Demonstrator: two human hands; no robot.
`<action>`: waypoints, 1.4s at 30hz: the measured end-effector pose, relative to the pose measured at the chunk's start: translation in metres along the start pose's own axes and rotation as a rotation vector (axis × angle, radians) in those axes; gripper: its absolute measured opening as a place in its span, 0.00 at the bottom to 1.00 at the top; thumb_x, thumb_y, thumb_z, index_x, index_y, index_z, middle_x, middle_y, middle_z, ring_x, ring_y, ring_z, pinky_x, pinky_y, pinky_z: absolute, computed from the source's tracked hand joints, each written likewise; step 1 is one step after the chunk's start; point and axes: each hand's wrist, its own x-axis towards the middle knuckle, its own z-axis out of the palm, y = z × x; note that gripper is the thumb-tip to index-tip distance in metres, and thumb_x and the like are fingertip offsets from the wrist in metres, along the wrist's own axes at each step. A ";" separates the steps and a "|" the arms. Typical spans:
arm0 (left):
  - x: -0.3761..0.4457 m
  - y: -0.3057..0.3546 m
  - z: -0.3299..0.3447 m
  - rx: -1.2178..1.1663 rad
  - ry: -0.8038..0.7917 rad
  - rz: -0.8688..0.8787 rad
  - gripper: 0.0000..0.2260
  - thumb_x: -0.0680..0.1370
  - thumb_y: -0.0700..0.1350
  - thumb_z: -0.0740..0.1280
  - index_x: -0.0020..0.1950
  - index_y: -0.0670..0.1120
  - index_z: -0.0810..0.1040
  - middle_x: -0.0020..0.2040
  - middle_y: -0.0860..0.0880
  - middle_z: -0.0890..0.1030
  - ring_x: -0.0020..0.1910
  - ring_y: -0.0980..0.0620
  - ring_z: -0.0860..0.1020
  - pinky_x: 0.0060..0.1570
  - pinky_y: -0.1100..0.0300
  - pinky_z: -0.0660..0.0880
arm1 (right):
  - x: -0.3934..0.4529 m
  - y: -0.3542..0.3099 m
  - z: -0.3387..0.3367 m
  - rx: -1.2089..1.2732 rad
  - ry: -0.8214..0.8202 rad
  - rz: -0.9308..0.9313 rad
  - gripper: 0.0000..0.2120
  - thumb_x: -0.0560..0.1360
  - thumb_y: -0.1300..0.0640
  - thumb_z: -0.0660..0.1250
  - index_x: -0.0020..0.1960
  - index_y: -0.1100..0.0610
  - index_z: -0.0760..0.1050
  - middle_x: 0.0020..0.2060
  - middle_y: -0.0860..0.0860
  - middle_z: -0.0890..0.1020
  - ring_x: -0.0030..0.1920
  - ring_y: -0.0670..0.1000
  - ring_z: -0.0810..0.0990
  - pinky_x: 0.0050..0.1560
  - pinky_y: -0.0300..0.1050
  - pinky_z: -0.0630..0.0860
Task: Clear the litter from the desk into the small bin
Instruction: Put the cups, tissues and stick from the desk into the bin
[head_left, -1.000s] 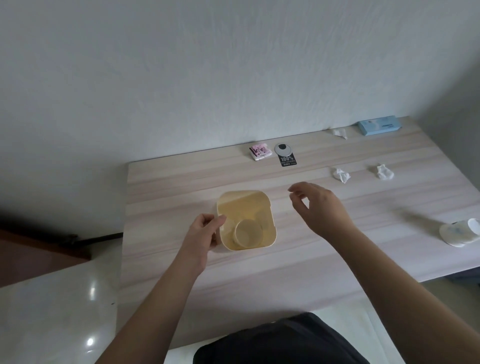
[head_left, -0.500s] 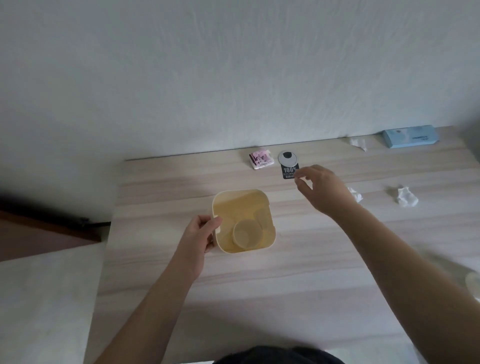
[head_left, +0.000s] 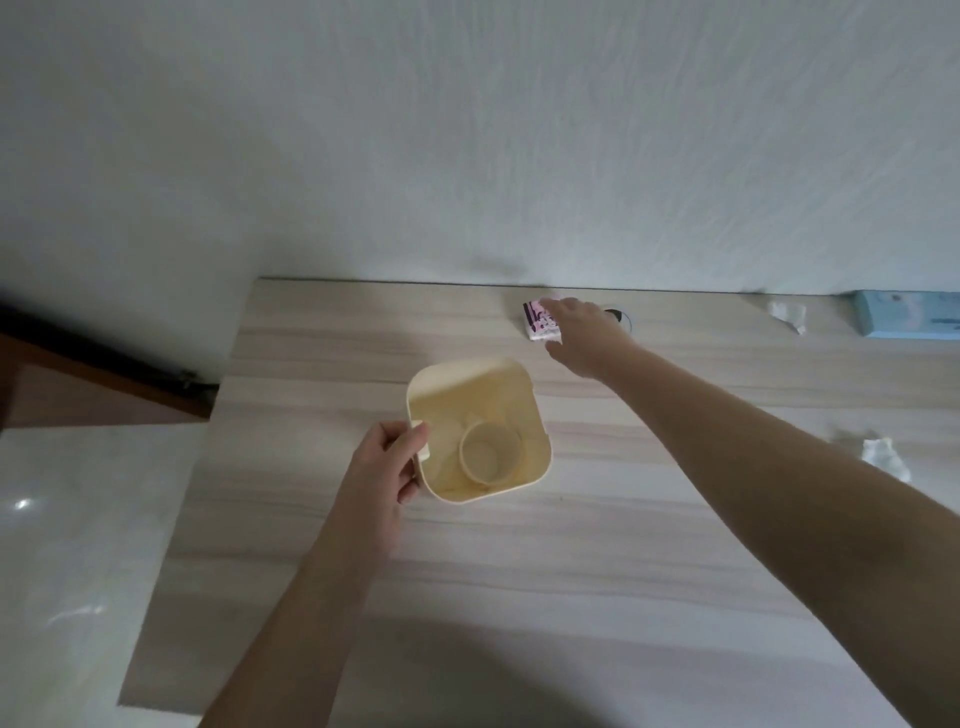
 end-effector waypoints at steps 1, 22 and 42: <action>-0.001 -0.001 0.000 -0.011 0.004 -0.002 0.10 0.70 0.48 0.69 0.43 0.45 0.70 0.23 0.56 0.69 0.22 0.60 0.65 0.22 0.65 0.60 | 0.008 0.001 0.006 -0.015 -0.010 -0.003 0.31 0.76 0.57 0.63 0.76 0.53 0.56 0.73 0.55 0.66 0.68 0.61 0.67 0.66 0.58 0.66; -0.029 -0.013 0.018 0.095 -0.082 -0.025 0.12 0.69 0.49 0.70 0.44 0.43 0.71 0.25 0.56 0.68 0.24 0.57 0.64 0.26 0.62 0.60 | -0.078 0.030 0.082 -0.194 0.047 0.095 0.15 0.74 0.58 0.62 0.61 0.58 0.69 0.54 0.56 0.77 0.54 0.58 0.77 0.51 0.50 0.72; -0.081 -0.033 0.006 0.228 -0.271 -0.032 0.07 0.76 0.42 0.70 0.45 0.42 0.72 0.28 0.50 0.68 0.25 0.55 0.65 0.24 0.64 0.63 | -0.289 -0.064 0.011 0.226 0.562 -0.163 0.16 0.70 0.58 0.71 0.58 0.51 0.78 0.43 0.49 0.78 0.33 0.52 0.79 0.29 0.43 0.76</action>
